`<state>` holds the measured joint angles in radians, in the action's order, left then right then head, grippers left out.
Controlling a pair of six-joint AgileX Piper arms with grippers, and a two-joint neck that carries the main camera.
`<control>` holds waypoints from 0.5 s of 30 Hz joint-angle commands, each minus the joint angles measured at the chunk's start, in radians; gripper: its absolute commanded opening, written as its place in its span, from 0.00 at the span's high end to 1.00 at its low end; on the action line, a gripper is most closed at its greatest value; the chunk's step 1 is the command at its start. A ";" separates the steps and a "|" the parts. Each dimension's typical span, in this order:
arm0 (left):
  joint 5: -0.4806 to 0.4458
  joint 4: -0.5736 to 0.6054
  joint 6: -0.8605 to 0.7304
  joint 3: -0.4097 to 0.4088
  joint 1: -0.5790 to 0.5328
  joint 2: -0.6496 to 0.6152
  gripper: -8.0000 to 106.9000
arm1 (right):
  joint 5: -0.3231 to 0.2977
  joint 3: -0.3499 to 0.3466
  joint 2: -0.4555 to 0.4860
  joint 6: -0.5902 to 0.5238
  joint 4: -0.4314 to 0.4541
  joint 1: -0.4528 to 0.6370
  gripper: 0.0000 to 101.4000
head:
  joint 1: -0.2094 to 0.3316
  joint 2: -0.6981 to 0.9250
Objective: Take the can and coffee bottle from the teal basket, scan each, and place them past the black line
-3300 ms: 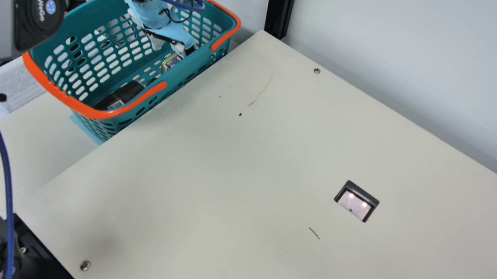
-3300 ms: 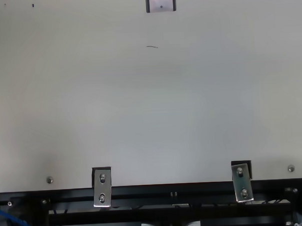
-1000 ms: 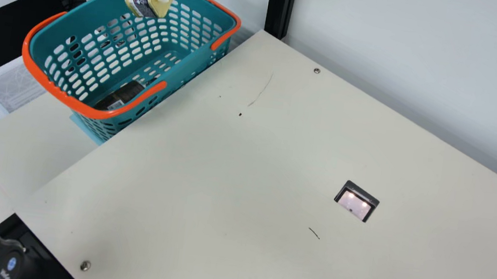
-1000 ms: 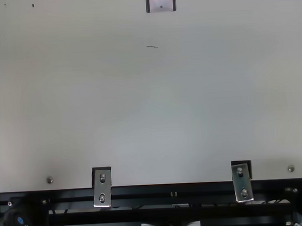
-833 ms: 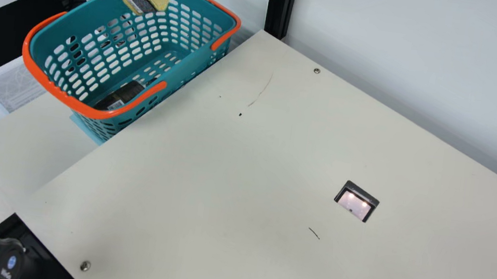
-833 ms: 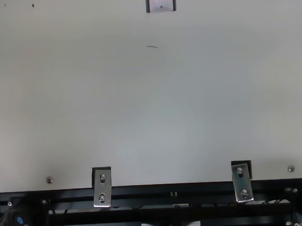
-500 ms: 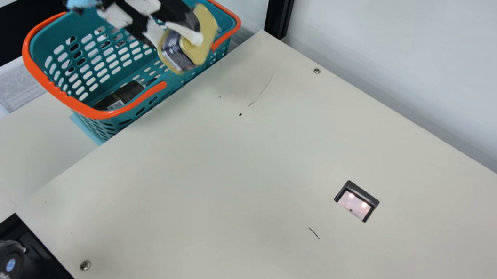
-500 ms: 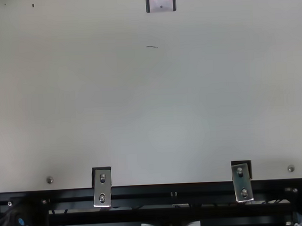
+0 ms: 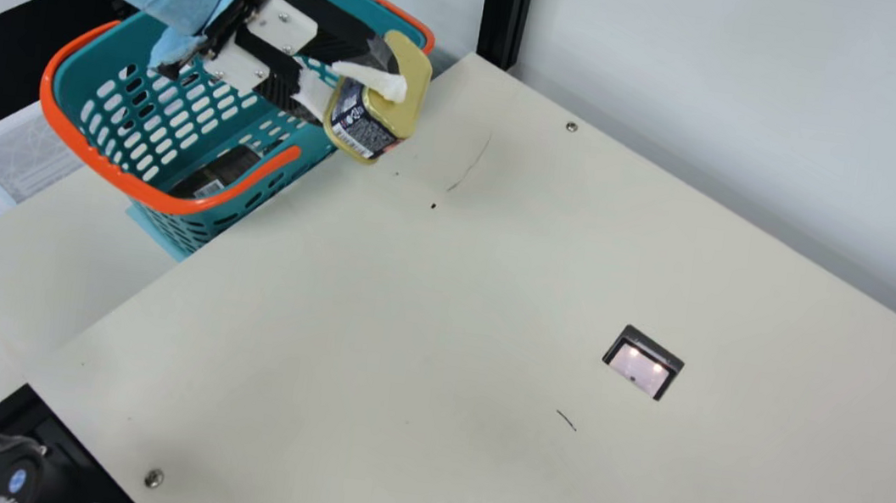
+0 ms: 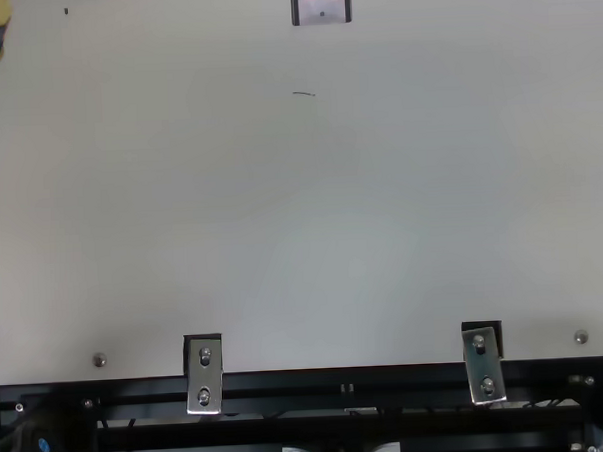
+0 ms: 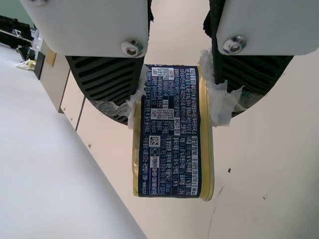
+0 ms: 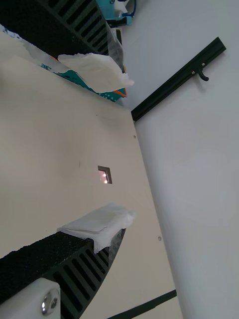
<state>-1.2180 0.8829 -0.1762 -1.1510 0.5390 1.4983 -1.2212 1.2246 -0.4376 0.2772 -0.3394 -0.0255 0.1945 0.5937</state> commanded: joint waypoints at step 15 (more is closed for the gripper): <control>-0.002 0.152 0.111 0.123 -0.051 -0.057 0.84 | 0.000 0.000 0.000 0.000 0.000 0.000 0.00 | 0.018 0.012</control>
<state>-1.2205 0.9829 -0.0784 -1.0529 0.4892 1.4513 -1.2212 1.2246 -0.4376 0.2772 -0.3394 -0.0255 0.1945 0.5937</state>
